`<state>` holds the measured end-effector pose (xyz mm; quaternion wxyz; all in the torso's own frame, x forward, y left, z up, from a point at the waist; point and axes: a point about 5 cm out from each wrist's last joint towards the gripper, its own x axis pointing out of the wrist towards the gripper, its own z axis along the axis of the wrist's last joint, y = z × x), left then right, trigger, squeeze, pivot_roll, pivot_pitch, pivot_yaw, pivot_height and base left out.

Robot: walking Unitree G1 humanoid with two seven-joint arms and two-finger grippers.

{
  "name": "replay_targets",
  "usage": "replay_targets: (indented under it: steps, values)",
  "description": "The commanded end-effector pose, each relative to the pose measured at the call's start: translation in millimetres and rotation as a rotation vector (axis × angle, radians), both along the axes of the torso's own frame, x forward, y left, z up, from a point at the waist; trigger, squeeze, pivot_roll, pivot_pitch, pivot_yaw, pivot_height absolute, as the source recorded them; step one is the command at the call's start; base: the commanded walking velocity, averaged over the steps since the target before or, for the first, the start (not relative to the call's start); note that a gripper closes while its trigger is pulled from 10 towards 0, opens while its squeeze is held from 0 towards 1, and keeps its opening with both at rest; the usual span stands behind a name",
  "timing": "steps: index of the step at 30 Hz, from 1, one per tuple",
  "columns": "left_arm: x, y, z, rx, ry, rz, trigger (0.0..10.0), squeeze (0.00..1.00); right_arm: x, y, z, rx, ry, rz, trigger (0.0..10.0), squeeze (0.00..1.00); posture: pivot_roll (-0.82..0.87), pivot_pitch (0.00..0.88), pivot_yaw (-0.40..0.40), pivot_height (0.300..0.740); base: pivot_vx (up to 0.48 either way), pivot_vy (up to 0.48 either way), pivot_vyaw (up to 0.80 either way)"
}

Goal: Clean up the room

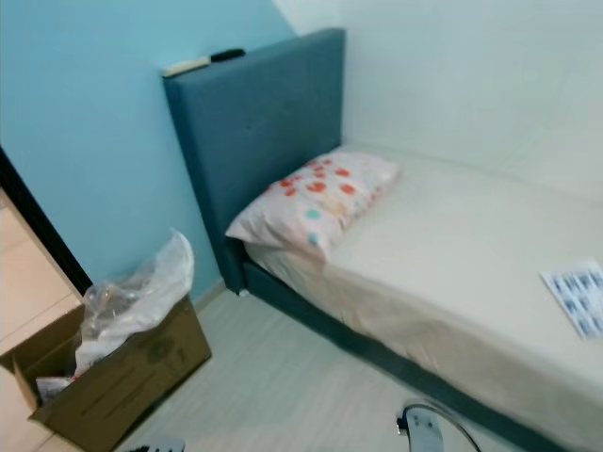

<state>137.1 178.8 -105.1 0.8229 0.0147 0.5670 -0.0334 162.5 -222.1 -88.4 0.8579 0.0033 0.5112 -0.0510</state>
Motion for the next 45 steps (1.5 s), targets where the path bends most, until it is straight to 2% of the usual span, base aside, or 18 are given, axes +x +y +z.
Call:
replay_targets:
  steps: [1, 5, 7, 17, 31, 45]
  values:
    - [10.9, 2.1, 4, 0.0, -0.047, 0.002, 10.0, 0.0, 5.2, 2.8, 2, 0.003, -0.014, -0.005, 10.0, 0.0, -0.13, 0.0, 0.043, 0.726, 0.0, 0.0, 0.0]
    - [20.7, 1.1, 8, 0.002, -0.079, -0.004, 10.0, 0.0, 7.1, 7.1, 1, -0.003, -0.009, 0.027, 10.0, 0.0, -0.13, 0.0, 0.034, 0.726, 0.0, -0.12, 0.0]
    - [21.0, 0.4, 8, 0.004, -0.078, -0.003, 10.0, 0.0, 6.2, 7.0, 1, -0.008, -0.003, 0.037, 10.0, 0.0, -0.13, 0.0, 0.028, 0.726, 0.0, -0.48, 0.0]
    - [10.6, -6.3, 3, -0.011, -0.048, 0.006, 10.0, 0.0, 7.9, 3.2, 3, -0.022, 0.002, 0.049, 10.0, 0.0, -0.13, 0.0, 0.016, 0.726, 0.0, -0.48, 0.0]
    - [18.7, -5.8, 6, -0.013, -0.066, 0.0, 10.0, 0.0, 5.1, 4.2, 1, -0.026, 0.007, 0.052, 10.0, 0.0, -0.14, 0.0, 0.024, 0.726, 0.0, -0.48, 0.0]
    - [14.5, -7.4, 5, -0.019, -0.054, -0.005, 10.0, 0.0, 3.3, 6.6, 0, -0.026, 0.016, 0.075, 10.0, 0.0, -0.14, 0.0, 0.017, 0.726, 0.0, -0.48, 0.0]
